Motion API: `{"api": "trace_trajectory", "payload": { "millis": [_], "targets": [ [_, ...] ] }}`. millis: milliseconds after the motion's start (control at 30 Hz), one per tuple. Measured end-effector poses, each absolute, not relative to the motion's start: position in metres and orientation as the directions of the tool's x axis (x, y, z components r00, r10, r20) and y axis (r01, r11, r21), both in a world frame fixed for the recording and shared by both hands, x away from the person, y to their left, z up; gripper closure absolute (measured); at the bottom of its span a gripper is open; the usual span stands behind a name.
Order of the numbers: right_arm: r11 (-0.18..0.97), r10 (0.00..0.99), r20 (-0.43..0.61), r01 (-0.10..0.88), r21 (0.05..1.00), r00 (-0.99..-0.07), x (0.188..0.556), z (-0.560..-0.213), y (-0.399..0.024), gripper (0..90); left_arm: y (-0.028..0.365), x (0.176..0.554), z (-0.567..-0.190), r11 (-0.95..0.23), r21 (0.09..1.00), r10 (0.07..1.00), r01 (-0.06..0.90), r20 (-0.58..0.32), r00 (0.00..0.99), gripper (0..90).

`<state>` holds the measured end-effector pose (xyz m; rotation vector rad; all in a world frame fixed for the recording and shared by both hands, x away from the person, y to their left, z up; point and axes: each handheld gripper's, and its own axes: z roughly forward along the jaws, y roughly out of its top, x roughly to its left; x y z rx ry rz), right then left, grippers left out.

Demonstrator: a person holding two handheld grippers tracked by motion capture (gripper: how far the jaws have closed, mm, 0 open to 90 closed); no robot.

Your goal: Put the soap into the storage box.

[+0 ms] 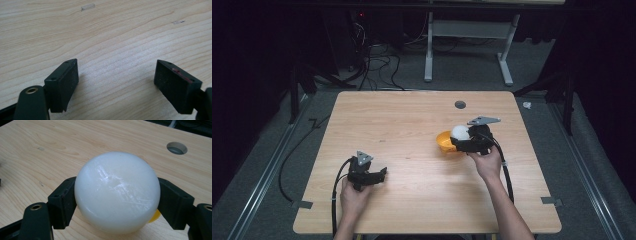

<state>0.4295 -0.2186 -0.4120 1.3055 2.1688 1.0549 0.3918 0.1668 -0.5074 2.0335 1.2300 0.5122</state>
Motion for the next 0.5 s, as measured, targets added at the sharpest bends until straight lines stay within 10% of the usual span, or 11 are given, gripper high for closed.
{"api": "trace_trajectory", "payload": {
  "millis": [500],
  "targets": [
    [0.304, 0.872, 0.039, 0.601, 0.739, -0.489, 0.446, -0.421, -0.211, 24.6, 0.167, 0.392, -0.507, -0.307, 0.733, 0.881, 0.607, -0.021, 0.472, 20.4]
  ]
}}
